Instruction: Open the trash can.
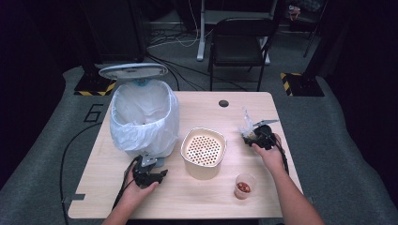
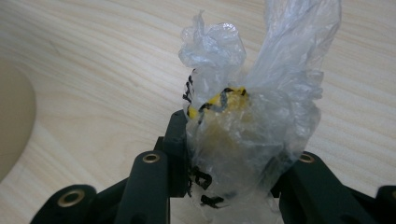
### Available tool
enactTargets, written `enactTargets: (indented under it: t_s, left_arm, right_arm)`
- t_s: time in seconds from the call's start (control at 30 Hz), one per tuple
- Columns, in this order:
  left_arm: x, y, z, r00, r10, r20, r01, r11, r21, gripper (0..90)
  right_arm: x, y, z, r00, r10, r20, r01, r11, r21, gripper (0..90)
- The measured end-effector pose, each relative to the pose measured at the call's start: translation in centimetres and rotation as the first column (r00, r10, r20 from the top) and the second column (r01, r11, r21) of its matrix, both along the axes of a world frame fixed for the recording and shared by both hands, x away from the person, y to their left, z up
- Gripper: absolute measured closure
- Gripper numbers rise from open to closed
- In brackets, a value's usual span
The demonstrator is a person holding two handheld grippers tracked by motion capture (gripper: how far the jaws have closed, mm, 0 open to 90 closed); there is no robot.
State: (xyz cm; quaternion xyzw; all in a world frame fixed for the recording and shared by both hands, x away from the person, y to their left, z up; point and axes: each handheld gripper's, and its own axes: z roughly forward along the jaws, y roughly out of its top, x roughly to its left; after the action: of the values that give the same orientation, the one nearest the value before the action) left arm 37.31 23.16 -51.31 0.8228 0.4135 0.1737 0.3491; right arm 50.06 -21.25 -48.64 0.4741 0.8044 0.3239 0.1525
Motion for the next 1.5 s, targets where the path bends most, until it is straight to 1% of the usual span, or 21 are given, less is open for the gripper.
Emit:
enactTargets:
  t_s: [0.03,0.07,0.13,0.2,0.27,0.4,0.43,0.47,0.53,0.57,0.6,0.7,0.77,0.87,0.93,1.0,1.13,1.17,1.2,1.47,1.5]
  left_arm:
    - [0.0,0.0,0.0,1.0000,0.001,0.000,-0.001,1.0000,-0.001,37.4]
    - [0.0,0.0,0.0,1.0000,0.002,-0.001,-0.002,1.0000,-0.002,37.3]
    - [0.0,0.0,0.0,1.0000,0.001,-0.001,-0.001,1.0000,-0.001,37.3]
    - [0.0,0.0,0.0,1.0000,0.001,0.000,-0.001,1.0000,-0.001,37.3]
    - [0.0,0.0,0.0,1.0000,0.001,-0.001,-0.001,1.0000,-0.002,37.3]
    - [0.0,0.0,0.0,1.0000,0.002,-0.001,-0.002,1.0000,-0.003,37.3]
    - [0.0,0.0,0.0,1.0000,0.008,0.000,-0.008,0.9999,-0.012,37.3]
    - [0.0,0.0,0.0,1.0000,0.008,0.000,-0.008,0.9999,-0.012,37.3]
    - [0.0,0.0,0.0,1.0000,0.008,-0.003,-0.008,0.9999,-0.011,37.3]
    - [0.0,0.0,0.0,1.0000,0.010,-0.003,-0.010,0.9999,-0.011,37.3]
    - [0.0,0.0,0.0,1.0000,0.010,-0.003,-0.010,0.9999,-0.011,37.4]
    - [0.0,0.0,0.0,1.0000,0.003,-0.001,-0.003,1.0000,-0.002,37.3]
    - [0.0,0.0,0.0,1.0000,0.003,0.001,-0.003,1.0000,-0.008,37.3]
    - [0.0,-0.1,0.0,0.9999,0.010,-0.001,-0.010,0.9999,-0.012,37.4]
    - [0.0,-0.1,0.0,0.9999,0.011,-0.003,-0.011,0.9999,-0.011,37.3]
    - [0.0,-0.1,0.0,0.9999,0.010,-0.002,-0.010,0.9999,-0.012,37.4]
    - [0.0,-0.1,0.0,0.9999,0.011,-0.001,-0.011,0.9999,-0.013,37.4]
    - [0.0,-0.1,0.0,0.9999,0.011,-0.001,-0.011,0.9998,-0.013,37.4]
    - [0.0,-0.1,0.0,0.9999,0.013,-0.003,-0.013,0.9998,-0.012,37.3]
    - [0.0,0.0,0.1,0.9999,0.008,-0.012,-0.008,0.9999,-0.009,37.4]
    - [0.0,-0.1,0.0,0.9999,0.013,-0.004,-0.013,0.9998,-0.013,37.3]
  right_arm:
    - [-0.1,0.1,0.2,0.9999,-0.005,-0.009,0.005,1.000,0.008,64.4]
    - [-0.1,0.1,0.4,0.9999,0.013,-0.005,-0.013,1.000,0.002,64.4]
    - [-0.4,0.3,1.0,0.9996,0.025,-0.012,-0.025,1.000,0.003,64.4]
    - [-0.6,0.4,1.7,0.9996,0.030,-0.001,-0.030,0.999,0.015,64.4]
    - [-0.9,0.5,2.5,0.9987,0.050,-0.007,-0.050,0.999,0.008,64.5]
    - [-1.3,0.6,3.6,0.9989,0.048,0.000,-0.048,0.999,0.022,64.5]
    - [-1.7,0.6,4.4,0.9983,0.058,0.010,-0.058,0.998,0.019,64.5]
    - [-1.9,0.7,4.8,0.9988,0.048,0.008,-0.048,0.998,0.035,64.5]
    - [-2.1,0.5,5.2,0.9976,0.067,0.017,-0.068,0.997,0.030,64.4]
    - [-2.6,0.4,5.9,0.9976,0.065,0.023,-0.066,0.997,0.038,64.4]
    - [-2.6,0.4,5.9,0.9976,0.065,0.023,-0.066,0.997,0.038,64.4]
    - [-3.6,0.4,7.5,0.9950,0.082,0.057,-0.083,0.996,0.021,64.3]
    - [-4.2,0.4,8.3,0.9941,0.090,0.060,-0.092,0.995,0.031,64.3]
    - [-4.7,0.4,9.3,0.9924,0.102,0.069,-0.104,0.994,0.023,64.3]
    - [-4.9,0.5,9.6,0.9934,0.098,0.059,-0.100,0.995,0.021,64.2]
    - [-5.5,0.6,10.7,0.9914,0.110,0.072,-0.111,0.994,0.011,64.2]
    - [-6.2,0.7,11.8,0.9913,0.112,0.069,-0.113,0.993,0.018,64.2]
    - [-6.3,0.7,12.0,0.9899,0.120,0.075,-0.122,0.992,0.018,64.2]
    - [-6.7,0.9,12.8,0.9892,0.126,0.074,-0.128,0.991,0.024,64.2]
    - [-7.7,1.7,14.9,0.9832,0.164,0.079,-0.167,0.985,0.032,64.1]
    - [-7.8,1.9,15.2,0.9828,0.169,0.075,-0.172,0.985,0.035,64.1]
